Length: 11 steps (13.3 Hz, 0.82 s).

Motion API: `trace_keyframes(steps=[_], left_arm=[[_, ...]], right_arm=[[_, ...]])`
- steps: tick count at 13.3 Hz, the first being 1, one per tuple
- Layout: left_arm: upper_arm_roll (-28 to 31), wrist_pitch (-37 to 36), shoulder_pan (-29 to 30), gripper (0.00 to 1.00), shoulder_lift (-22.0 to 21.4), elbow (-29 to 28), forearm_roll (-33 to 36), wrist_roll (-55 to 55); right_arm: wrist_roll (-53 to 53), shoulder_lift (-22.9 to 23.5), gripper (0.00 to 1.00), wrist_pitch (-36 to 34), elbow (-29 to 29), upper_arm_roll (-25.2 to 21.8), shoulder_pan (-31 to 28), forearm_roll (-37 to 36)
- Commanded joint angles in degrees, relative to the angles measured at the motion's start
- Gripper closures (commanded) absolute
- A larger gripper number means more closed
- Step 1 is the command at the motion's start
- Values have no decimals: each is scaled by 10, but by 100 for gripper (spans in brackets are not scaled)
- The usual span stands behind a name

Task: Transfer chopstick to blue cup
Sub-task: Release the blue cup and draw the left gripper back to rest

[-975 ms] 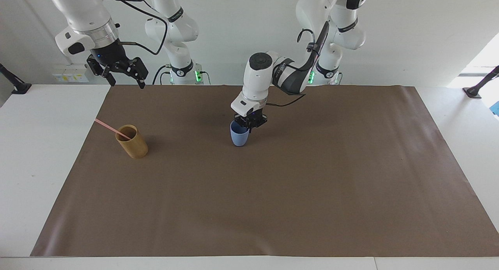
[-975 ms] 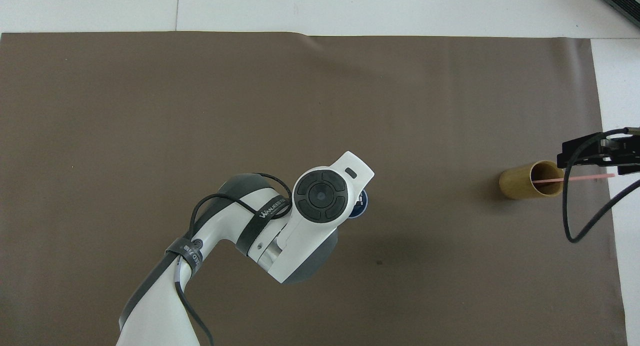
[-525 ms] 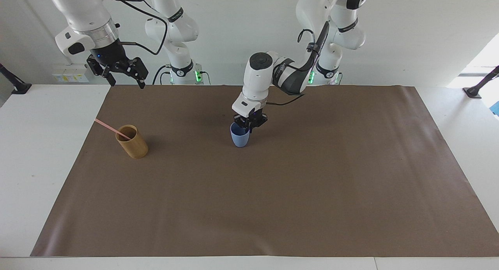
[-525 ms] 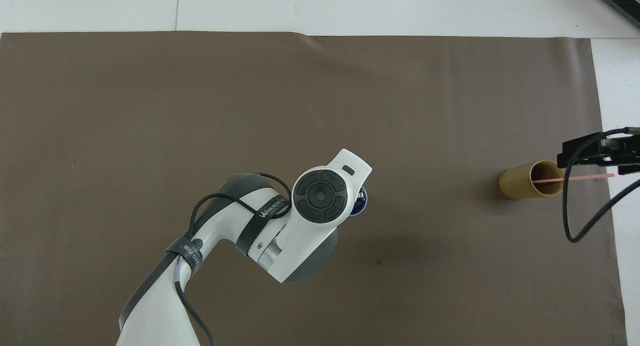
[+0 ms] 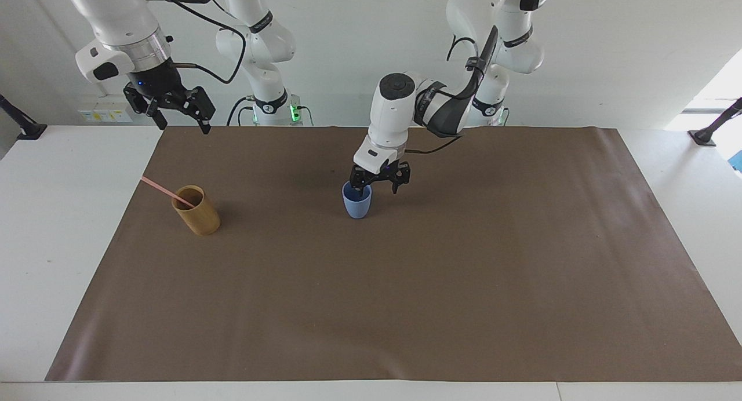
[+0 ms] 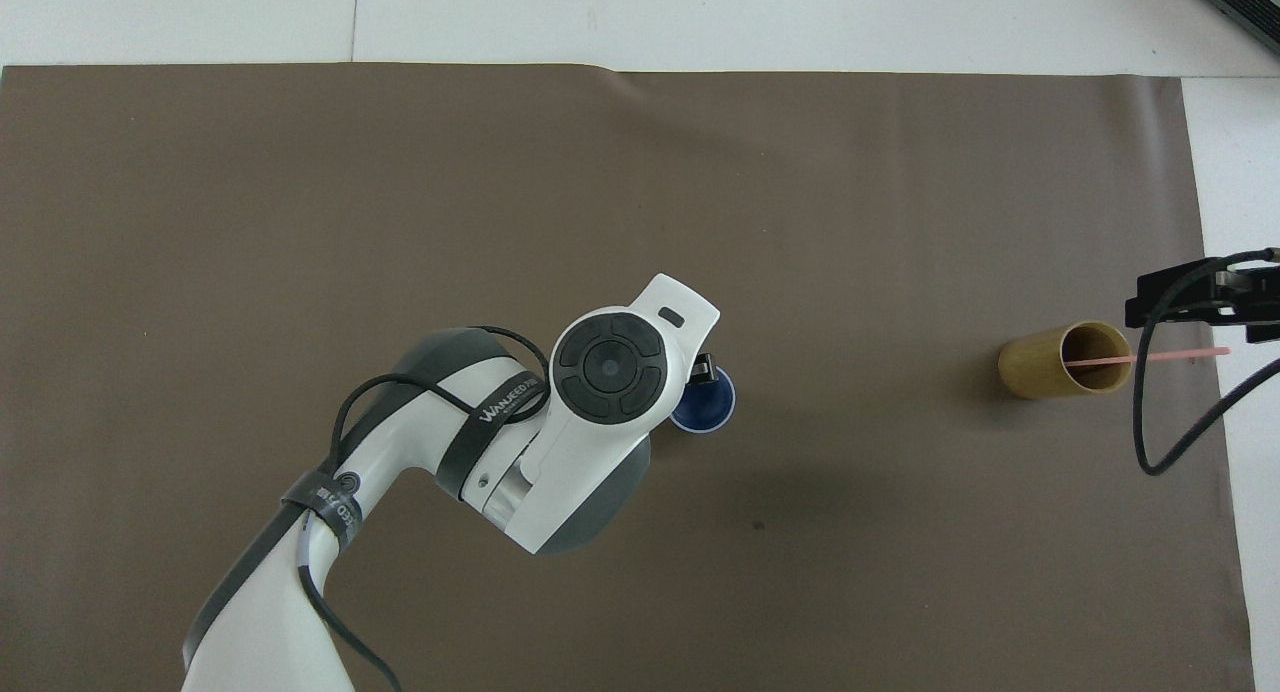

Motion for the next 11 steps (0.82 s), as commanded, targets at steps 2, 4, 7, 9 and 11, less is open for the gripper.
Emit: trace_keyframes(steps=[2,4,7,9,11], left_arm=[[-2,-31,67,0,-49,-4,27,53],[-2,-59,113,0,-75,-9,27,111],[-3,-105,179,0,-98,-11,24,191],[-4,-125,225,0,-111,-12,21,242],[-3,-150,272,0,-126,-16,12,306]], right_arm=[[-104,-17,0,46,-73,-1,-66,12],[-181,-31,0,107,-131,-1,-109,15],[-248,-32,0,150,-172,-3,-144,17],[-307,-31,0,180,-212,-4,-180,78],[-363,-23,0,208,-233,-5,-197,112]])
